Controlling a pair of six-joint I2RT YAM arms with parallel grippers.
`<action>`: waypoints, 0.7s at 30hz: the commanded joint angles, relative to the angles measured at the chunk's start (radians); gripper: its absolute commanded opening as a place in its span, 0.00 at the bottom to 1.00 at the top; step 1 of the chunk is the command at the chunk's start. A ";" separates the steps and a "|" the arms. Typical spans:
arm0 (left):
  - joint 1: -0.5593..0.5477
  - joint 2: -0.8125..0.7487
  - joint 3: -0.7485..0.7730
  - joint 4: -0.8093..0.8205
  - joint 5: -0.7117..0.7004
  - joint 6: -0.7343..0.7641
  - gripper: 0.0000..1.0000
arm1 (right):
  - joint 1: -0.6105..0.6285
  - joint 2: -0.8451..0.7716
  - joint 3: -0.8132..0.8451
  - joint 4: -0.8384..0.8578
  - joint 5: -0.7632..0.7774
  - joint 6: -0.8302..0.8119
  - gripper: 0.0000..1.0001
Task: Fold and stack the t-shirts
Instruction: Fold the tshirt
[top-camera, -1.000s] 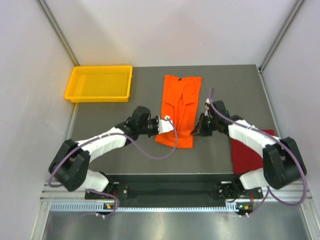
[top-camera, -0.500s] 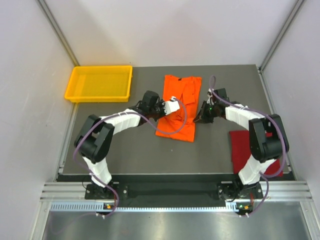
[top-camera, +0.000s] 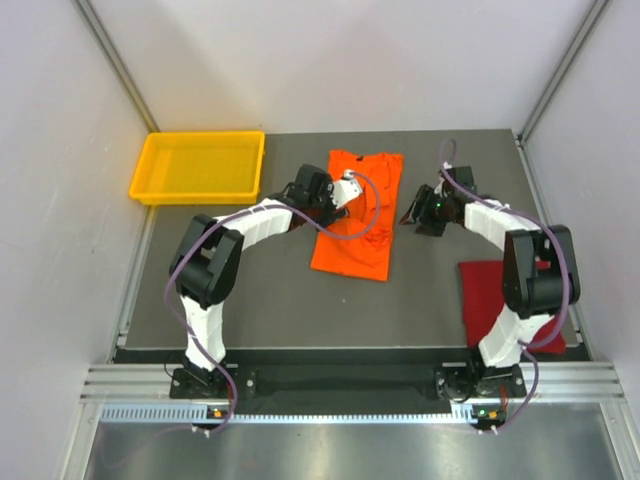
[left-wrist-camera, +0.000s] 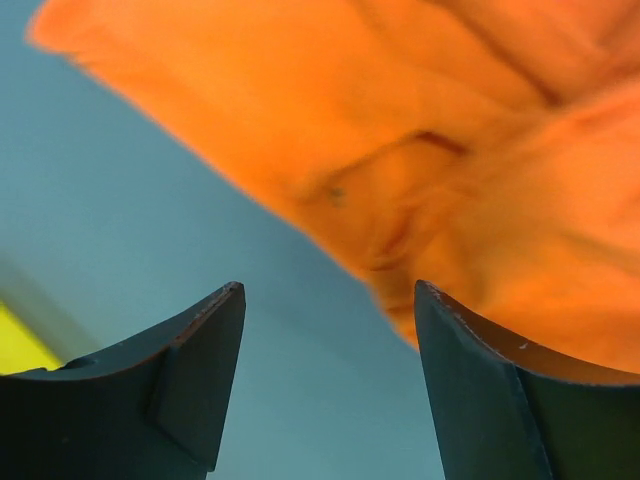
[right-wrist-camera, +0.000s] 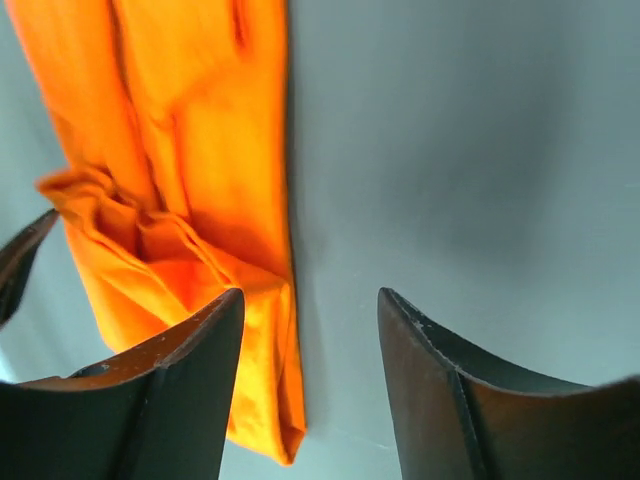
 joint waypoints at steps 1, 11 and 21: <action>0.043 -0.031 0.099 -0.050 -0.079 -0.107 0.73 | -0.002 -0.177 0.033 0.000 0.098 -0.083 0.56; 0.060 -0.283 -0.155 -0.129 0.225 -0.233 0.66 | 0.196 -0.245 -0.172 0.147 -0.087 -0.076 0.15; 0.063 -0.172 -0.131 0.037 0.179 -0.324 0.65 | 0.256 0.042 0.038 0.126 -0.069 -0.088 0.13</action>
